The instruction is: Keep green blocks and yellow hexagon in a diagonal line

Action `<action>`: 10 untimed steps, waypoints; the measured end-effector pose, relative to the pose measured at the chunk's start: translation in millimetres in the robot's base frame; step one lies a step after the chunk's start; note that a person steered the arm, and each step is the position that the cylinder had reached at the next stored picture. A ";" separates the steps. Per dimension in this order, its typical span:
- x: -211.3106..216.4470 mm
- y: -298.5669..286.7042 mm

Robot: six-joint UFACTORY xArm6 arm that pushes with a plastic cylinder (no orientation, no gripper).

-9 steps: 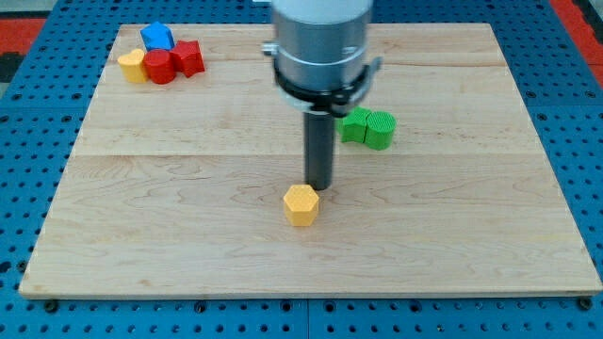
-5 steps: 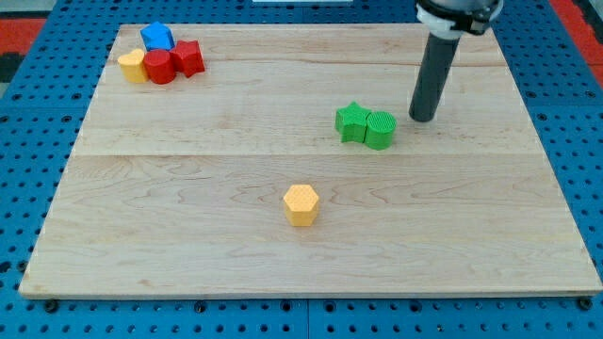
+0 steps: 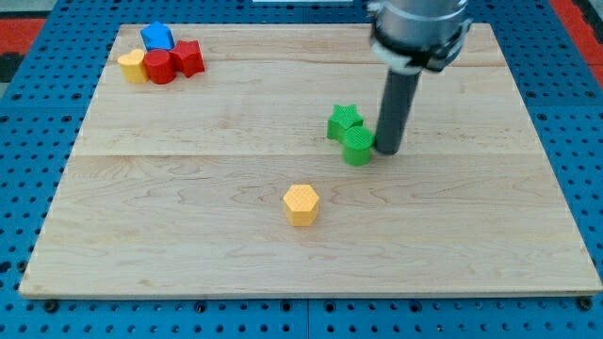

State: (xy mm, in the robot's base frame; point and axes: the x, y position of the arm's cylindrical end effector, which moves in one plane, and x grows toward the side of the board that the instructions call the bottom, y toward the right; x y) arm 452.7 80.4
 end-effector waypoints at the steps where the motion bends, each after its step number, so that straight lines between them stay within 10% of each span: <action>1: 10.5 -28.4; 4: 37.3 26.1; 8: 85.2 -118.0; 10: 7.1 -42.1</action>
State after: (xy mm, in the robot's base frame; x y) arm 459.8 38.4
